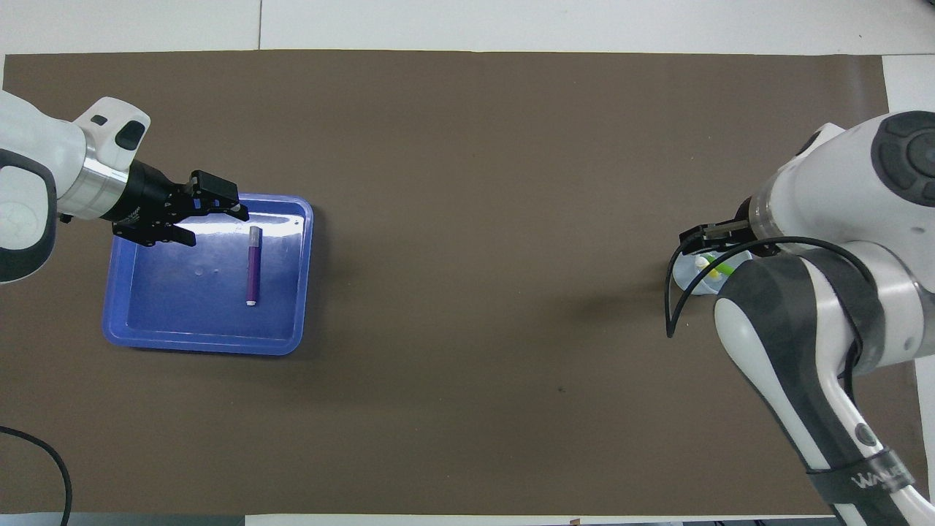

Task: Right arm passes pens to left for tray arrangement
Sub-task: 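Raise the left gripper from the tray while the right gripper returns to the cup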

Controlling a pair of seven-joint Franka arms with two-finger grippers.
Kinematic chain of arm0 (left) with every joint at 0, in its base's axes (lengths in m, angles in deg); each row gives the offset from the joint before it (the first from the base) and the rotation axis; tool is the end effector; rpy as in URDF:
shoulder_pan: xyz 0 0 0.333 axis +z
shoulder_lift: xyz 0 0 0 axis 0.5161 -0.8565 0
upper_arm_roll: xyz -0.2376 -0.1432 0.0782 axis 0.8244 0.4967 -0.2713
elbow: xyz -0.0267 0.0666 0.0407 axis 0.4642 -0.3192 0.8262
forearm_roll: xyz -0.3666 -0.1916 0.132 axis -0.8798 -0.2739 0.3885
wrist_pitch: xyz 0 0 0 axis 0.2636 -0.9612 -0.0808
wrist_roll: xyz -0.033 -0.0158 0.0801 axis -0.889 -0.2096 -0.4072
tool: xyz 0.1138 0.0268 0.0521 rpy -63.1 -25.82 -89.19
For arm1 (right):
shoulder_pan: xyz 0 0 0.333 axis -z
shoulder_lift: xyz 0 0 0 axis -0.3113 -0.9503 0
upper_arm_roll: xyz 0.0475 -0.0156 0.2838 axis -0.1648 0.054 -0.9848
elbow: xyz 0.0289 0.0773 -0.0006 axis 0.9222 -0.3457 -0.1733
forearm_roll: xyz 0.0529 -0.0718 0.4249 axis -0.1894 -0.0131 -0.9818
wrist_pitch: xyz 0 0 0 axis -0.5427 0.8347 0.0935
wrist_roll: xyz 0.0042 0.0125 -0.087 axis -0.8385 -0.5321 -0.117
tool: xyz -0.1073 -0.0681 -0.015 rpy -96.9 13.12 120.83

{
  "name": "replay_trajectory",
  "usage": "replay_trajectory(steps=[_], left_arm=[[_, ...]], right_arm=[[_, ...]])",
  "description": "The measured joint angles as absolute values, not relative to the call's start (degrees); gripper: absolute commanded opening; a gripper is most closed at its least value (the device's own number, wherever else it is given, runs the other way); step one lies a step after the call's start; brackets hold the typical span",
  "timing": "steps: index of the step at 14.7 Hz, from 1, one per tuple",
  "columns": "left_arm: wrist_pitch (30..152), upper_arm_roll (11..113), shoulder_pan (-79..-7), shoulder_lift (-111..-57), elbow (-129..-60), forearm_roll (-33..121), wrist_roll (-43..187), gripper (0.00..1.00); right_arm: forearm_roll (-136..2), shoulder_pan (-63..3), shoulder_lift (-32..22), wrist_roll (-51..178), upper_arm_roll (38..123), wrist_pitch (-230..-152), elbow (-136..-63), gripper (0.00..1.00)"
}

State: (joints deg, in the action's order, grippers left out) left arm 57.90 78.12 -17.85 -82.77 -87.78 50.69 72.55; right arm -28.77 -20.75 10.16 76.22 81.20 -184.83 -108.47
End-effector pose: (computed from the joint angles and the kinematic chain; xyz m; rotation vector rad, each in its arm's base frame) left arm 0.6211 -0.0887 0.4037 2.7820 0.3907 -0.2338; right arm 0.5871 0.0816 0.4061 3.0107 0.1848 -0.0107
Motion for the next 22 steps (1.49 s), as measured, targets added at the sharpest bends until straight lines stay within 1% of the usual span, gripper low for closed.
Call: replay_trajectory(steps=[3, 5, 8, 10, 11, 14, 16, 22], left_arm=[[57.6, 78.0, -16.6, -79.1, -87.9, 42.8, 79.9, 1.0], [57.5, 78.0, -14.2, -77.2, -88.9, 34.7, 83.9, 1.0], [57.6, 77.8, -9.4, -74.6, -92.8, 22.0, 86.3, 1.0], [58.1, 77.7, -7.4, -73.2, -95.5, 17.6, 86.3, 1.0], [58.6, 77.7, -7.1, -72.8, -96.3, 16.8, 86.7, 1.0], [60.0, 77.9, -7.1, -72.3, -96.9, 16.2, 88.5, 1.0], [60.2, 78.0, -7.1, -72.2, -96.9, 16.1, 88.9, 1.0], [60.4, 78.0, -7.1, -72.1, -97.0, 16.0, 89.1, 1.0]], right_arm=[[-27.4, -20.8, 9.6, 73.4, 80.2, -189.9, -113.1, 0.95], [-26.1, -20.8, 9.7, 70.6, 80.1, -192.7, -115.1, 0.95], [-23.5, -20.8, 10.0, 68.6, 80.1, -194.9, -117.2, 0.89], [-21.9, -20.8, 10.9, 67.7, 80.1, -197.2, -119.6, 0.86], [-21.2, -20.8, 11.4, 67.6, 80.1, -198.5, -121.1, 0.8], [-20.5, -20.8, 12.4, 67.5, 80.1, -199.9, -123.3, 0.66], [-20.4, -20.8, 12.7, 67.5, 80.1, -200.0, -123.5, 0.63], [-20.4, -20.8, 12.7, 67.5, 80.1, -203.6, -124.7, 0.61]])
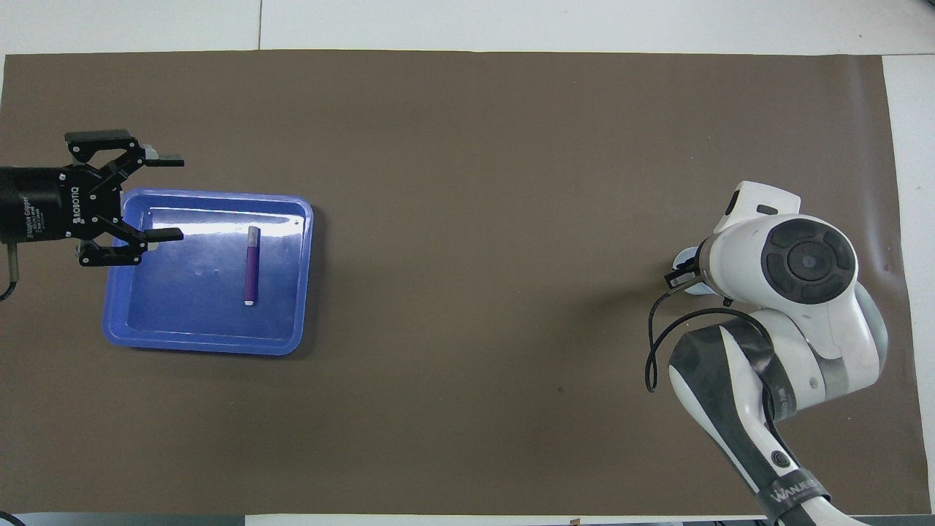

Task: Right arm passes pens to left for tray arrangement
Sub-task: 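Raise the left gripper from the tray while the right gripper returns to the cup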

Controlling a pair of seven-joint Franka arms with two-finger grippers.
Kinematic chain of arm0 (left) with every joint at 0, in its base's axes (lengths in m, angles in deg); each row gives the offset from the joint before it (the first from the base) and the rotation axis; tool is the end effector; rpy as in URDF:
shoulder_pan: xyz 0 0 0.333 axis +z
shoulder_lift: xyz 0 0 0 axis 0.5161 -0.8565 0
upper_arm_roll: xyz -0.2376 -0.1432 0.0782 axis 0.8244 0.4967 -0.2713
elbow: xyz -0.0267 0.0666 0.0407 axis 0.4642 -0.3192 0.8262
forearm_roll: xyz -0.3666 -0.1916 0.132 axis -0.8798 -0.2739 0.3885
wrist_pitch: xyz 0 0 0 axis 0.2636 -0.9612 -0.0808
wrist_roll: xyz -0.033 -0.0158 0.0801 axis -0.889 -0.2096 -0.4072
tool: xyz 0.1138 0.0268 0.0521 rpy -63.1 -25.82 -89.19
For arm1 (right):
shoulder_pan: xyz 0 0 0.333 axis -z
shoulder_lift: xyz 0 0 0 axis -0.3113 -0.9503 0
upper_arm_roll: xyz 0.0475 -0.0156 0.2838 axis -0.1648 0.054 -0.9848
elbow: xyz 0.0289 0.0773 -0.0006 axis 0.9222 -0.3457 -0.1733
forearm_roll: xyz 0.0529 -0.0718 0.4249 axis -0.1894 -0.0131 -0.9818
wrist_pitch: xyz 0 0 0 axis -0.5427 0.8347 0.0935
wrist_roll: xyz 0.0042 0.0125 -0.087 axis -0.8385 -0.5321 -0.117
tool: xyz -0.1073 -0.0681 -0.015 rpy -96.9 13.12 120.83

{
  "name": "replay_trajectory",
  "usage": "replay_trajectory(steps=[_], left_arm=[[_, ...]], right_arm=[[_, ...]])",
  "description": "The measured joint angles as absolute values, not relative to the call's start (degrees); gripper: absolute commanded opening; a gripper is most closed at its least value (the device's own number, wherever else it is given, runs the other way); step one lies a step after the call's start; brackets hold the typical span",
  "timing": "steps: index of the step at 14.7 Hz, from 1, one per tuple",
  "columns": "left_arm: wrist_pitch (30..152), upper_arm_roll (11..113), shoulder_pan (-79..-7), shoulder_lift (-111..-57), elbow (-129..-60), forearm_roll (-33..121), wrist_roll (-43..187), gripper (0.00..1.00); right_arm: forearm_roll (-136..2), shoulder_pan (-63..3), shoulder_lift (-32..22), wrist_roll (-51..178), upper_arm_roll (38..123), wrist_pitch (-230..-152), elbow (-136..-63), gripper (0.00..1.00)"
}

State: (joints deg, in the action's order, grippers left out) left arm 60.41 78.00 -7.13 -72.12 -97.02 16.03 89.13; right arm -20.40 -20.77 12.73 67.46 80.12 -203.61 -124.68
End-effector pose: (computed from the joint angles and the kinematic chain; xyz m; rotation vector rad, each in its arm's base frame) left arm 0.6014 -0.0244 0.4602 2.0348 1.0759 -0.2937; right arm 0.5526 0.0869 0.3201 2.8542 0.6052 0.1146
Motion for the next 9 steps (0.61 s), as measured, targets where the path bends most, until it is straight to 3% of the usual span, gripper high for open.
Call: replay_trajectory(steps=[3, 4, 6, 7, 9], left_arm=[[61.1, 78.0, -7.1, -72.1, -97.1, 16.0, 89.2, 1.0], [61.2, 78.0, -7.1, -72.1, -97.1, 16.0, 89.2, 1.0], [61.2, 78.0, -7.1, -72.1, -97.1, 16.0, 89.2, 1.0], [61.2, 78.0, -7.1, -72.1, -97.1, 16.0, 89.2, 1.0], [61.2, 78.0, -7.1, -72.1, -97.2, 16.0, 89.2, 1.0]], right_arm=[[-20.4, -20.8, 12.7, 67.5, 80.2, -204.8, -125.2, 0.57], [-20.4, -20.8, 12.7, 67.5, 80.2, -205.2, -125.2, 0.48], [-20.4, -20.7, 12.7, 67.5, 80.4, -205.3, -125.2, 0.06], [-20.4, -20.7, 12.7, 67.5, 80.5, -205.3, -125.3, 0.0], [-20.4, -20.7, 12.7, 67.5, 80.5, -205.3, -125.3, 0.0]])
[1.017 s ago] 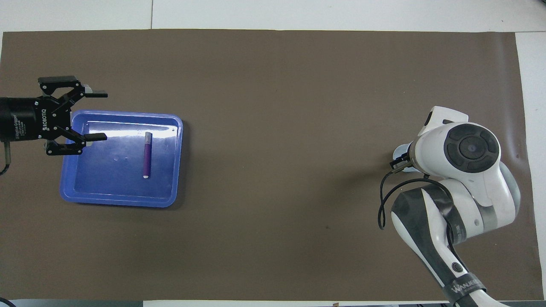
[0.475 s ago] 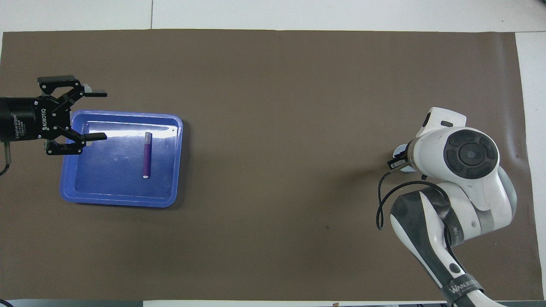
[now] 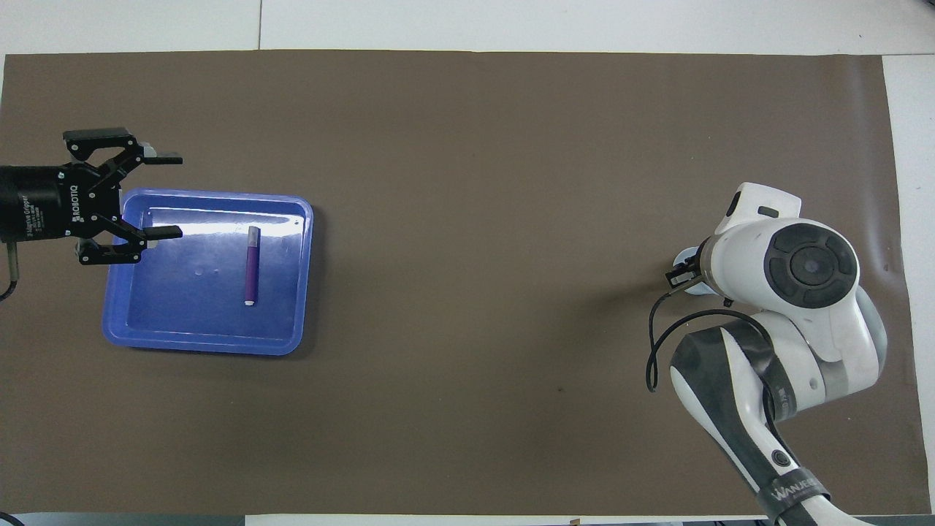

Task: Right arm passes pens to left for tray arrangement
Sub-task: 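Raise the left gripper from the tray while the right gripper returns to the cup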

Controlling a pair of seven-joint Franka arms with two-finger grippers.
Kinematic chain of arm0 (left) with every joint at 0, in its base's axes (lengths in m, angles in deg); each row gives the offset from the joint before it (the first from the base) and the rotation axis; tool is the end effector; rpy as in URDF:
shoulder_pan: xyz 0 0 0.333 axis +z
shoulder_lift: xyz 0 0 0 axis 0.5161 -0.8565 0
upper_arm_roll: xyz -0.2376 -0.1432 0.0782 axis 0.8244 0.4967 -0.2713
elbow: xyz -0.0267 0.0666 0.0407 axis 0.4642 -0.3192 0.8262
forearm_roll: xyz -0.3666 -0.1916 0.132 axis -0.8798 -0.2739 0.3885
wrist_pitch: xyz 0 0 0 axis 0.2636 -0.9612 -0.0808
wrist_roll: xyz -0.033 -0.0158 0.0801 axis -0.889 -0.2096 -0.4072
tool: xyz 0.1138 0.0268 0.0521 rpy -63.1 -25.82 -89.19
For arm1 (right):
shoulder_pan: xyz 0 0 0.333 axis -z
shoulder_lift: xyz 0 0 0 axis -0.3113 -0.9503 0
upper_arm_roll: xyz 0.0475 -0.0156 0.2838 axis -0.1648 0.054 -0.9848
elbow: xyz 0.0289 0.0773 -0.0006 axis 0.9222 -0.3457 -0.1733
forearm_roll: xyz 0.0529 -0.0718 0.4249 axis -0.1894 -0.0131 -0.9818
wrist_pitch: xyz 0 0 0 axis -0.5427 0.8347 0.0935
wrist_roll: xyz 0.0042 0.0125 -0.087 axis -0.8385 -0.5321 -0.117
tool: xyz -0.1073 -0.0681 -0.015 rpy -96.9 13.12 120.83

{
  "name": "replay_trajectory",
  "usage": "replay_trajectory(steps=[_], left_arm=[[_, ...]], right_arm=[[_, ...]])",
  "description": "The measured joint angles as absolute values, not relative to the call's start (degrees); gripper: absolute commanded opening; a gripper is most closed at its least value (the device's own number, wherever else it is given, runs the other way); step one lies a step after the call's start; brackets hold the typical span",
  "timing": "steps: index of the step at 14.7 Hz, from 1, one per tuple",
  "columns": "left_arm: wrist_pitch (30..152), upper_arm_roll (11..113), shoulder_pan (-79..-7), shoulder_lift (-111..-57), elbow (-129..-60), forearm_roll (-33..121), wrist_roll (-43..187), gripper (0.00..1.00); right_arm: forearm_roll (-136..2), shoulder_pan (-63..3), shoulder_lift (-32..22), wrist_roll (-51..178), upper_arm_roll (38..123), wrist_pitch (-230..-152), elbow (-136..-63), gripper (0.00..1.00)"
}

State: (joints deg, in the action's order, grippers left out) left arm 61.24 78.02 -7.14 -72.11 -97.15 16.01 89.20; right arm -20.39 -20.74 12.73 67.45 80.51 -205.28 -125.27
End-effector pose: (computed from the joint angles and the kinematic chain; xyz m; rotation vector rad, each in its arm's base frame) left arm 0.6025 -0.0232 0.4597 2.0315 1.0849 -0.2802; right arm 0.5533 0.0841 0.3178 2.8581 0.6021 0.1407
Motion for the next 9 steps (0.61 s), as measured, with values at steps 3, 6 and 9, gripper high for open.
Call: replay_trajectory(steps=[3, 6, 9], left_arm=[[61.3, 78.0, -7.1, -72.1, -97.2, 16.0, 89.2, 1.0], [61.3, 78.0, -7.1, -72.1, -97.2, 16.0, 89.3, 1.0], [61.3, 78.0, -7.2, -72.1, -97.2, 16.0, 89.3, 1.0]], right_arm=[[-20.3, -20.7, 13.0, 67.5, 80.7, -205.3, -125.3, 0.0], [-20.3, -20.7, 13.1, 67.5, 80.9, -205.2, -125.0, 0.0], [-20.3, -20.7, 14.4, 67.5, 82.2, -202.7, -122.7, 0.0]])
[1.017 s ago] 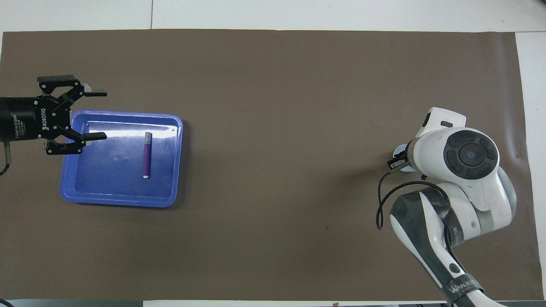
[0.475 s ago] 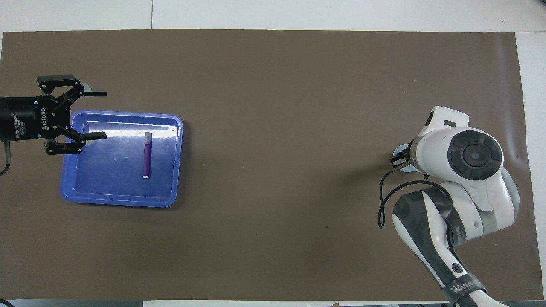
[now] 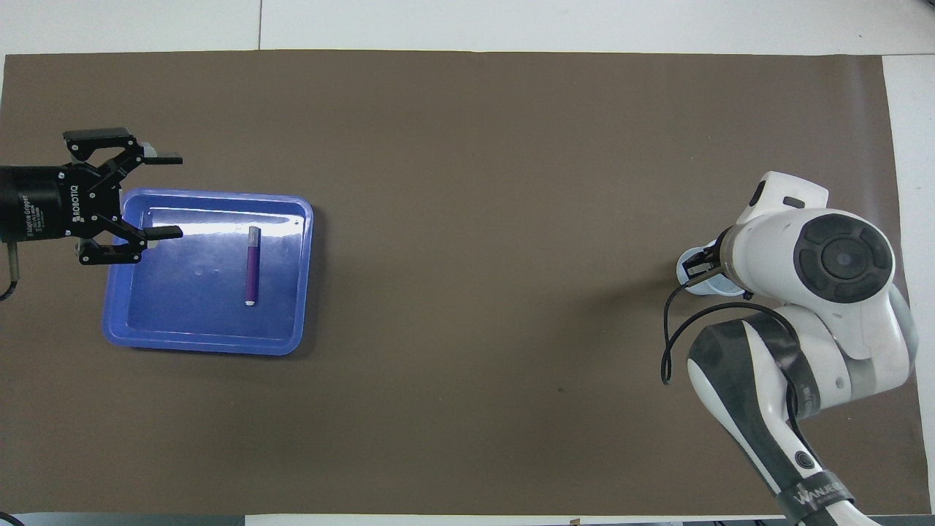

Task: Right arm passes pens to left for tray arrangement
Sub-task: 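Raise the left gripper from the tray while the right gripper returns to the cup, then grasp the yellow pen in the cup with the right gripper and lift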

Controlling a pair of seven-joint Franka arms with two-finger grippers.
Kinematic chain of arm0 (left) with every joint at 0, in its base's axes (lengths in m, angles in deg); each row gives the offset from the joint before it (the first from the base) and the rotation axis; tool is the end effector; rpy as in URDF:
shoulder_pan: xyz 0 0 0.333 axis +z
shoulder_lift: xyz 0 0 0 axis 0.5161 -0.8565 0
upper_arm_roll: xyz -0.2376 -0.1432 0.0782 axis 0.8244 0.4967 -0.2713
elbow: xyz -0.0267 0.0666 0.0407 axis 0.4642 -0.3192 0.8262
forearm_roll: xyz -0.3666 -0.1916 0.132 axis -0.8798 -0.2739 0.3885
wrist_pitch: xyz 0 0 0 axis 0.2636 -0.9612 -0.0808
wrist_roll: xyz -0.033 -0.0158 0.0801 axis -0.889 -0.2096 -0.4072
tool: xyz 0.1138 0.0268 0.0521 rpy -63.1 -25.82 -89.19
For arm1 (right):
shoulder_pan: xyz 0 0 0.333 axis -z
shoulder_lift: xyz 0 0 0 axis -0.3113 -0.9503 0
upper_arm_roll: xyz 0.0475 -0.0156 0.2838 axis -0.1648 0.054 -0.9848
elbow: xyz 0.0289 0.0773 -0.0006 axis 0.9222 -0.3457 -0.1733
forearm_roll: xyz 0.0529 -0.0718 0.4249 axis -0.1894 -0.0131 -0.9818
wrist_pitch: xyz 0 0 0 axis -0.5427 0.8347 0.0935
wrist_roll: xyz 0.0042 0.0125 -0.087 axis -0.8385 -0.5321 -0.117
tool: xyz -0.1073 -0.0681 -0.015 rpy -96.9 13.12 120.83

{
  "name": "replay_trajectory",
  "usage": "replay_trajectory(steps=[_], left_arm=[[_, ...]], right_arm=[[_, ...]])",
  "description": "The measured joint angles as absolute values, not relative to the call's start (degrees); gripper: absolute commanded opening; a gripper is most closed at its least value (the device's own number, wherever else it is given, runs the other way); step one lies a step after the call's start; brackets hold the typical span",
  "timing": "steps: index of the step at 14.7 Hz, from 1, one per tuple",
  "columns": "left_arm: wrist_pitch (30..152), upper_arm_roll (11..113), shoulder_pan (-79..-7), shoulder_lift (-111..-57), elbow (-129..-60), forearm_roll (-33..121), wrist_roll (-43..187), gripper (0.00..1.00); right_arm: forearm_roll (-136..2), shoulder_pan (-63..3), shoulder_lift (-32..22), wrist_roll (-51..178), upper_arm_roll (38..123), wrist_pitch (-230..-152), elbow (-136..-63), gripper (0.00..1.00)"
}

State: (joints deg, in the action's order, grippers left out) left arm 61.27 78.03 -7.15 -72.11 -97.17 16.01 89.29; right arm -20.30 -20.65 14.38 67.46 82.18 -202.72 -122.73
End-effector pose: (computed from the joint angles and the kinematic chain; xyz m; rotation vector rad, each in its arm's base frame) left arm 0.6025 -0.0234 0.4595 2.0308 1.0867 -0.2810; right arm 0.5635 0.0664 0.3519 2.8555 0.5379 0.1771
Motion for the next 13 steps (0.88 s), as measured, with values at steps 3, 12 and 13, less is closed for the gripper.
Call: replay_trajectory(steps=[3, 12, 13], left_arm=[[61.3, 78.0, -7.2, -72.1, -97.2, 16.0, 89.5, 1.0], [61.3, 78.1, -7.4, -71.9, -97.2, 16.0, 90.9, 1.0], [61.3, 78.2, -7.4, -71.9, -97.2, 16.0, 92.0, 1.0]], right_arm=[[-20.3, -20.6, 18.6, 67.5, 82.4, -197.0, -120.8, 0.0], [-38.8, -20.7, 22.4, 85.5, 81.7, -187.1, -112.3, 0.0], [-42.0, -20.7, 22.1, 90.4, 81.1, -187.0, -112.0, 0.0]])
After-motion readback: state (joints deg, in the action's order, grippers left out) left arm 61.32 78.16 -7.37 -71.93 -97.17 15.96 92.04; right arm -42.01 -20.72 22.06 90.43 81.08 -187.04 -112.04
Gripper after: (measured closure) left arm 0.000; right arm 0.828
